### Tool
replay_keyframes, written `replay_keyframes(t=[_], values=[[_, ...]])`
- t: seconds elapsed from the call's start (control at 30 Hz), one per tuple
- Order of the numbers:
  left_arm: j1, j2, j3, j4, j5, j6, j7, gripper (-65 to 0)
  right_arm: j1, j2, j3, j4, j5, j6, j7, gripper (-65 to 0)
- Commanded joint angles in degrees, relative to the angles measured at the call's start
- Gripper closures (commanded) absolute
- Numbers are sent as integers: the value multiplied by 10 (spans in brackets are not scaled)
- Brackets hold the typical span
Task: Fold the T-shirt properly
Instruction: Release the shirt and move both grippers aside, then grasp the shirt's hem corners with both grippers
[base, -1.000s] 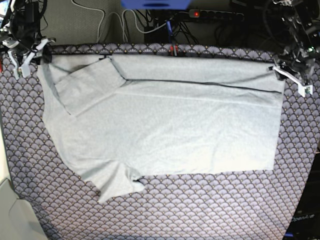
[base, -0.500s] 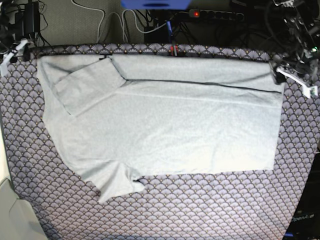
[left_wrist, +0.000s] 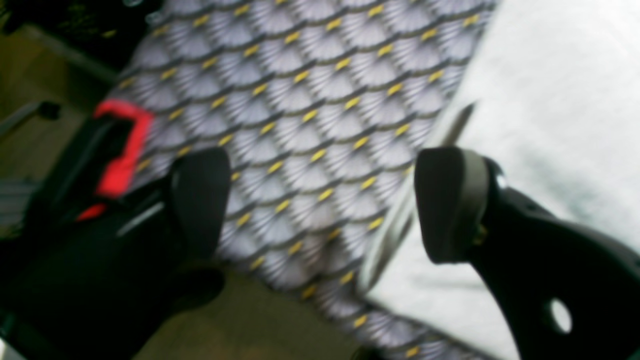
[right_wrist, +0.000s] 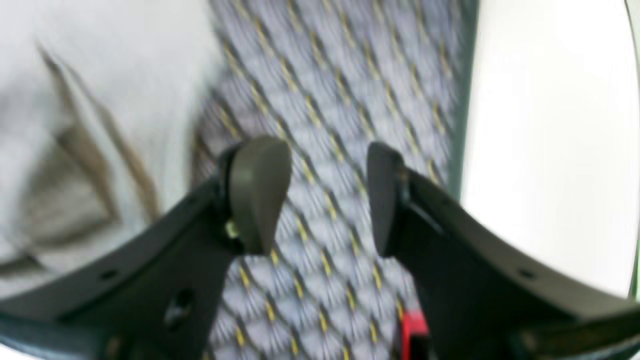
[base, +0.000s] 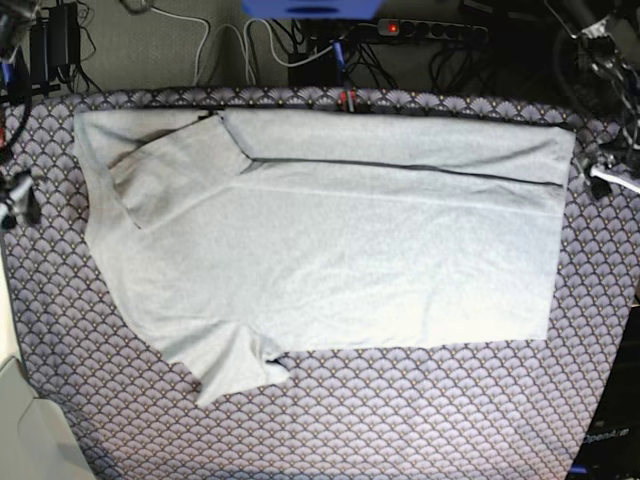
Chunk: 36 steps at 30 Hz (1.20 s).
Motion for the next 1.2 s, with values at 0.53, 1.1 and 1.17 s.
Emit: replay_keyframes(t=[0.53, 1.1, 1.17], values=[[18, -7, 13, 24, -1, 4, -9, -564, 364, -37, -302, -317, -120, 0, 141, -302], [26, 11, 15, 62, -3, 7, -9, -564, 447, -88, -315, -514, -164, -121, 324, -303], [24, 17, 15, 62, -3, 7, -9, -564, 445, -91, -315, -514, -164, -121, 325, -303]])
